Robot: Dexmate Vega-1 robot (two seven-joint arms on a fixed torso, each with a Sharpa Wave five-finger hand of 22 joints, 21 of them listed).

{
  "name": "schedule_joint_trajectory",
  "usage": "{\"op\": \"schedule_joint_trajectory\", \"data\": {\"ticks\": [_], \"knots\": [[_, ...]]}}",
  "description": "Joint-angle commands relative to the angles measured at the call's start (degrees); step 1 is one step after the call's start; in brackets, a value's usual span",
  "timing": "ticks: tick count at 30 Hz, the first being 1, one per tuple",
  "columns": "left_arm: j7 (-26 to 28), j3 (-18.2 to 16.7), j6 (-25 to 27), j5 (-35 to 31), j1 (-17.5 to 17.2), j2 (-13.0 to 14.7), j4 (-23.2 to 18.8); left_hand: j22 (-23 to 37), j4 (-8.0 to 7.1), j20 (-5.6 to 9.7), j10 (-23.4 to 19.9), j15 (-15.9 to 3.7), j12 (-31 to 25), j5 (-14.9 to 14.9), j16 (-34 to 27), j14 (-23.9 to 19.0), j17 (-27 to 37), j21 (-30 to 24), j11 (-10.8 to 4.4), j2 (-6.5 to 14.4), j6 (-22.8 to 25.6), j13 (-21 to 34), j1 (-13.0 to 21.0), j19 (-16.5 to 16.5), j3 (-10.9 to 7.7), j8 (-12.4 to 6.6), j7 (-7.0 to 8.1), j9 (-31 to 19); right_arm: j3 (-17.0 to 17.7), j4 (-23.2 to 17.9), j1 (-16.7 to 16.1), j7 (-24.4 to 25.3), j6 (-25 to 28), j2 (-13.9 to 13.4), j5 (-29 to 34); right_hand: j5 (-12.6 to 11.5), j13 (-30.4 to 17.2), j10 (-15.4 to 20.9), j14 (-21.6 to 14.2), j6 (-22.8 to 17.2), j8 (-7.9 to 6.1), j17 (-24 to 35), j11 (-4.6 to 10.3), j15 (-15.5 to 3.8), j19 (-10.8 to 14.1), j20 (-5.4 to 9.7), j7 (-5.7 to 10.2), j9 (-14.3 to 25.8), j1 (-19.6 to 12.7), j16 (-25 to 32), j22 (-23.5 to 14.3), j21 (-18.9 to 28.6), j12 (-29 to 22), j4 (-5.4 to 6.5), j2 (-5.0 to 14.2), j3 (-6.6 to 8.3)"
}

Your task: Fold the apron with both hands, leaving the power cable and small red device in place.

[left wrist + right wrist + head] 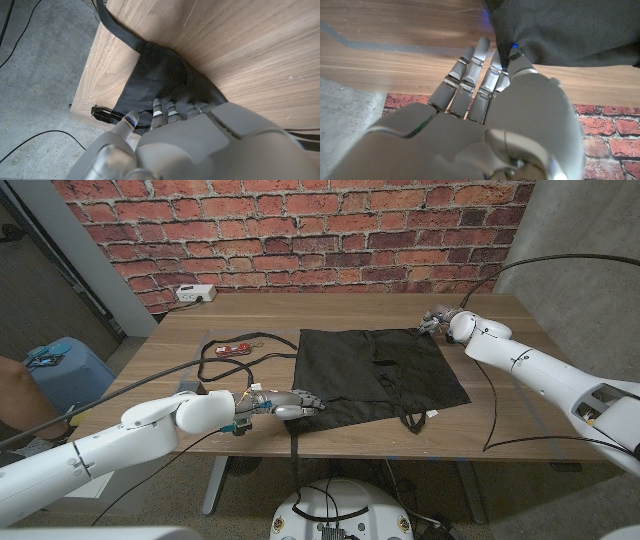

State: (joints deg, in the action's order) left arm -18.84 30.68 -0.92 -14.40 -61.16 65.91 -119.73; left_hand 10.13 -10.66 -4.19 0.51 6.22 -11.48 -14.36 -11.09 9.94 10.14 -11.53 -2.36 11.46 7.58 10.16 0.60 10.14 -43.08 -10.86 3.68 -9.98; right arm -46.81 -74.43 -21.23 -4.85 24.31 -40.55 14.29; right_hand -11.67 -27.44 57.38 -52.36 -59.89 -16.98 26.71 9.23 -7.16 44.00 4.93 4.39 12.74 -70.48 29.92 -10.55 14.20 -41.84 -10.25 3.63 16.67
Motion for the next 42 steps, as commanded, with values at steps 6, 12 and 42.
{"op": "schedule_joint_trajectory", "data": {"ticks": [6, 12, 42], "knots": [[-0.4, 0.1, -1.2, 0.3, 0.6, -0.3, 1.2, 0.0, 0.03, 0.34, -0.2, -0.28, 0.2, 0.1, 0.0, 2.3, -0.1, -0.2, 0.05, 0.2, 0.3, 0.1, 0.8, 5.8, -0.50, 0.20, 0.04, -0.3, 1.4, -8.8, -1.7, -0.8, 6.5, -1.7, 0.1, -0.2, -0.1, 1.0, -1.7, -0.5, -0.48, 0.7, -0.16, -6.66, 0.9, 1.55, -0.09, 0.3, -1.4, 0.4, -0.1, 0.5, -0.2, 0.57, -0.08, -0.06], [-0.9, 0.4, -2.1, 0.5, 1.1, -0.6, 1.9, 0.0, 0.13, 0.33, -0.2, -0.32, 0.2, 0.2, 0.1, 2.3, -0.1, -0.1, 0.08, 0.2, 0.3, 0.1, 0.9, 5.7, -0.62, 0.24, 0.06, -0.3, 2.2, -11.1, -2.4, -1.0, 7.8, -2.0, -0.9, -0.3, 0.0, 1.3, -2.3, -0.7, -0.47, 0.9, -0.28, -6.66, 1.0, 1.47, -0.18, 0.3, -1.9, 0.2, -0.2, 0.6, -0.2, 0.63, -0.23, -0.23], [-2.7, 1.3, -3.7, 0.6, 3.0, -1.9, 3.8, 0.0, 0.59, 0.31, -0.2, -0.37, 0.3, 0.3, 0.3, 2.2, -0.3, -0.1, -0.16, 0.0, 0.3, 0.0, 1.4, 5.4, -1.09, 0.34, 0.27, -0.3, 3.5, -18.2, -3.4, -1.4, 10.5, -3.1, -4.1, -0.4, 0.1, 1.9, -4.1, -1.3, -0.28, 1.8, -0.64, -6.66, 1.4, 1.29, -0.76, 0.4, -3.1, -0.7, -0.2, 0.8, -0.1, 0.90, -0.50, -0.81]]}}
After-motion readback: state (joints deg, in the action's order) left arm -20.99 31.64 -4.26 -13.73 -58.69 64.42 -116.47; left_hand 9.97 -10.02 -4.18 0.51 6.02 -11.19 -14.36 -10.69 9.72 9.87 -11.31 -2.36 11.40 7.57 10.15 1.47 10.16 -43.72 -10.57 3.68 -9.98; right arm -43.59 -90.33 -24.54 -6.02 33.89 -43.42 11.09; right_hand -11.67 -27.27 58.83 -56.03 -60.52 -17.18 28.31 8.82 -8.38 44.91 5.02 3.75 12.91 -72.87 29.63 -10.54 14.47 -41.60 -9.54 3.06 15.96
